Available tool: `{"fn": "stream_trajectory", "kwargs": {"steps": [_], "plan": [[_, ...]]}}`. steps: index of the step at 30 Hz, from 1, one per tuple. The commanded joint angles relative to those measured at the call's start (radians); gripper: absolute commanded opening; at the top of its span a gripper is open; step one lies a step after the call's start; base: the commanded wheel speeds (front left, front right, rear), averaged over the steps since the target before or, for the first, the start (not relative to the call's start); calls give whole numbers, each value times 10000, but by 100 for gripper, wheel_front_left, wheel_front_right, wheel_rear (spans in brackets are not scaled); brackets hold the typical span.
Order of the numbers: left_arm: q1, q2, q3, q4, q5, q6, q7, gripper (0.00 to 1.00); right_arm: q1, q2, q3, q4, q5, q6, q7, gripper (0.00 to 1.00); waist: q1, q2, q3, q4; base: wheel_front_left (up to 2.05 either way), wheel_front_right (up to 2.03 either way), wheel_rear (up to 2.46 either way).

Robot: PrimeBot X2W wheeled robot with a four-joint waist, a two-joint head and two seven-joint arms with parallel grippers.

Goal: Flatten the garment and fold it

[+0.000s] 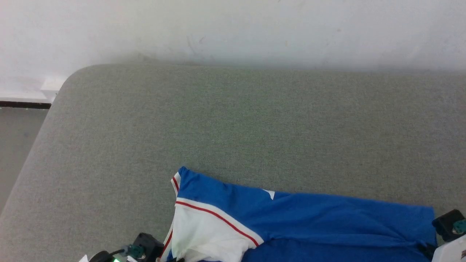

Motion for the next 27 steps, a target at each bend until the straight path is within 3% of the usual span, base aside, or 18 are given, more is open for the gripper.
{"fn": "stream_trajectory", "kwargs": {"steps": [1, 2, 3, 4, 11, 19, 23, 27], "plan": [[-224, -274, -157, 507, 250, -218, -177, 0, -85, -152, 359, 161, -178, -21, -53, 0, 1, 0, 80, -24, 0, 0, 0], [-272, -397, -210, 726, 333, -291, -263, 0, -149, -221, 527, 255, -216, -21, -69, 0, 1, 0, 86, -27, 0, 0, 0], [-312, -513, -234, 918, 415, -325, -386, 82, -214, -250, 628, 350, -205, -21, -116, 64, 1, 0, 78, -28, 0, 0, 0], [-341, -630, -220, 1109, 465, -315, -533, 100, -291, -250, 667, 461, -189, -21, -187, 100, 1, 0, 62, -27, 0, 0, 0], [-319, -989, 267, 1540, 452, -213, -1949, 100, -558, 110, 118, 121, 792, -21, -375, 100, 1, 0, -414, -56, 0, 0, 0], [165, -1026, 1940, 726, -144, 509, -3259, 100, -220, 891, -1580, -1013, 1144, -21, 11, 100, 1, 0, -918, -89, 0, 0, 0], [840, -1646, 4326, -76, 336, 1392, -3340, 100, 266, 2022, -2948, -1163, 663, -21, 265, 100, 1, 0, -1011, -38, 0, 0, 0], [2074, -2715, 6529, -774, 1647, 1612, -3344, 100, 683, 3400, -4278, -1049, -228, -21, 435, 100, 1, 0, -983, 25, 0, 0, 0]]}}
